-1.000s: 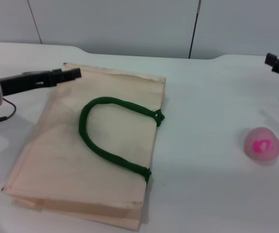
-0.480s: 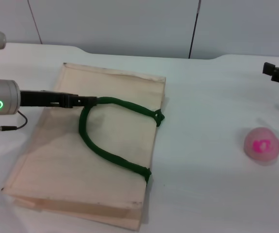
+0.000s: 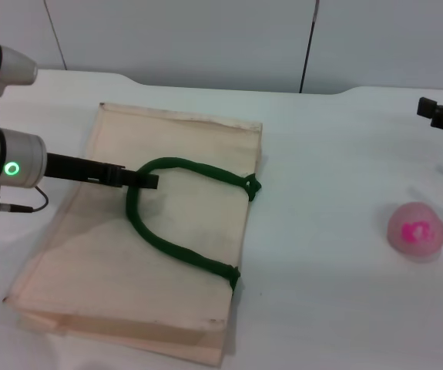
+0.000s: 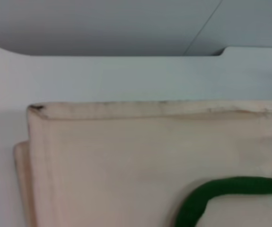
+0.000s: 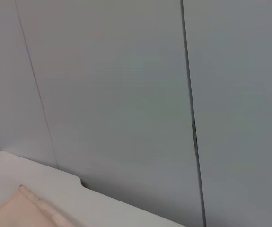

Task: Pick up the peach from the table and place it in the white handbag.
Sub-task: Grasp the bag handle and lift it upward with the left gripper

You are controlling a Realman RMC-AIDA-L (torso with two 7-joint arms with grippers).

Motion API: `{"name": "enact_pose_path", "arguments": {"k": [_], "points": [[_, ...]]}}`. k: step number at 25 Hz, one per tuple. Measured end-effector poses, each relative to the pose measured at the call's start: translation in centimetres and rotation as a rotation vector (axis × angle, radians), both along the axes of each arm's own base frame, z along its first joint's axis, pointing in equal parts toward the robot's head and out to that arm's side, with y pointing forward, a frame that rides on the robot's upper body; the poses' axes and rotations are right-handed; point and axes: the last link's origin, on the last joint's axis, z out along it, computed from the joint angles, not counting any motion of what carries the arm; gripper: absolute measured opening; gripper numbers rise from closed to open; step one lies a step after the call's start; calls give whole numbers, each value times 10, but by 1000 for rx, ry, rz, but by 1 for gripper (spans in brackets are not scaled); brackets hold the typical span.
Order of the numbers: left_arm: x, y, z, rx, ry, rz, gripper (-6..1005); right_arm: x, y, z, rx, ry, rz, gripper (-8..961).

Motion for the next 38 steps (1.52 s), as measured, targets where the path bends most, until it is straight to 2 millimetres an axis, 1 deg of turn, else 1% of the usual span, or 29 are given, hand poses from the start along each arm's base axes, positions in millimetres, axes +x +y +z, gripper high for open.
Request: {"name": "enact_pose_path", "arguments": {"k": [6,13,23,37,38], "points": [[6,2,-8,-31,0,-21,783,0,0,0,0,0,0,807],[6,1,-13,-55,17,-11,783,-1,1,-1,-1,1,3,808],[3,5,-17,-60,68,13,782,-3,0,-1,-7,8,11,808],[10,9,-18,-59,66,-5,416,-2,-1,-1,-8,10,7,809],[10,9,-18,-58,65,-5,369,-2,-1,-1,-9,9,6,809]]}}
